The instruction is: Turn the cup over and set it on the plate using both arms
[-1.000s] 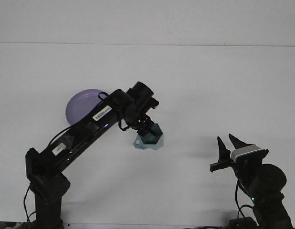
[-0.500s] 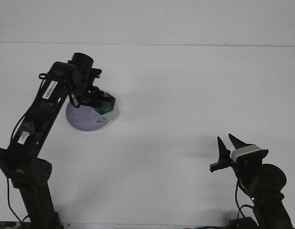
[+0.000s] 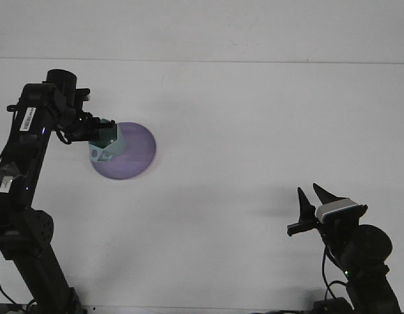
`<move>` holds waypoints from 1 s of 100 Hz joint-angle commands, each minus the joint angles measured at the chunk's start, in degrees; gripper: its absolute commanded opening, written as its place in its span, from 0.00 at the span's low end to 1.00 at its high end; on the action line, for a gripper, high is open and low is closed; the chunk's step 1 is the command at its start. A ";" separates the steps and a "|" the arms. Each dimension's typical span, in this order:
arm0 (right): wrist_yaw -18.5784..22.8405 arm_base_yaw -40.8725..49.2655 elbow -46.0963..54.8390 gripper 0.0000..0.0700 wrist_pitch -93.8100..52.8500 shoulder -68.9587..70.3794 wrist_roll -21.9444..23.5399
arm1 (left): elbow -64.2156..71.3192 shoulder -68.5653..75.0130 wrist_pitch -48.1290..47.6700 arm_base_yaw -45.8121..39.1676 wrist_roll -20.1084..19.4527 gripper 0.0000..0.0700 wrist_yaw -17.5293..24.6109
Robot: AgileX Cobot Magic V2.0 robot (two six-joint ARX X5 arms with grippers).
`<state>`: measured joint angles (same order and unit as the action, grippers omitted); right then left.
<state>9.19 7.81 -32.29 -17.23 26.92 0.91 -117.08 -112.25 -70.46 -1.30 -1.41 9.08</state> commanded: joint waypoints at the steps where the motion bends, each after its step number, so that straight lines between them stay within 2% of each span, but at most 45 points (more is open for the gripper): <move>1: 0.00 0.11 0.13 0.37 0.44 0.17 0.39 | -1.07 -2.21 0.44 0.20 0.39 0.02 0.09; 34: 0.00 0.11 0.13 0.37 0.42 0.17 0.37 | -1.07 -9.55 1.90 0.94 0.63 0.02 0.11; 64: 0.00 0.11 0.13 0.37 0.28 0.17 0.37 | -1.07 -10.16 3.02 1.01 0.52 0.04 0.15; 69: 0.00 0.11 0.13 0.37 0.28 0.17 0.37 | -1.07 -10.16 2.89 1.01 0.52 0.13 0.15; 79: 0.00 0.11 0.13 0.37 0.28 0.17 0.37 | -1.11 -10.16 3.13 0.98 0.55 0.46 0.74; 85: 0.00 0.11 0.13 0.37 0.28 0.17 0.37 | -1.29 -10.14 3.02 0.98 0.55 0.61 1.77; 90: 0.00 0.11 0.13 0.37 0.28 0.17 0.37 | -1.66 -10.03 2.80 0.98 0.57 0.67 2.69; 100: 0.00 0.11 0.13 0.37 0.33 0.15 0.37 | -4.04 -9.57 0.42 0.96 0.55 0.67 2.95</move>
<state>9.19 7.81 -32.29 -17.26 26.92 0.91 -117.93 -121.45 -68.64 -0.36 -0.91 11.62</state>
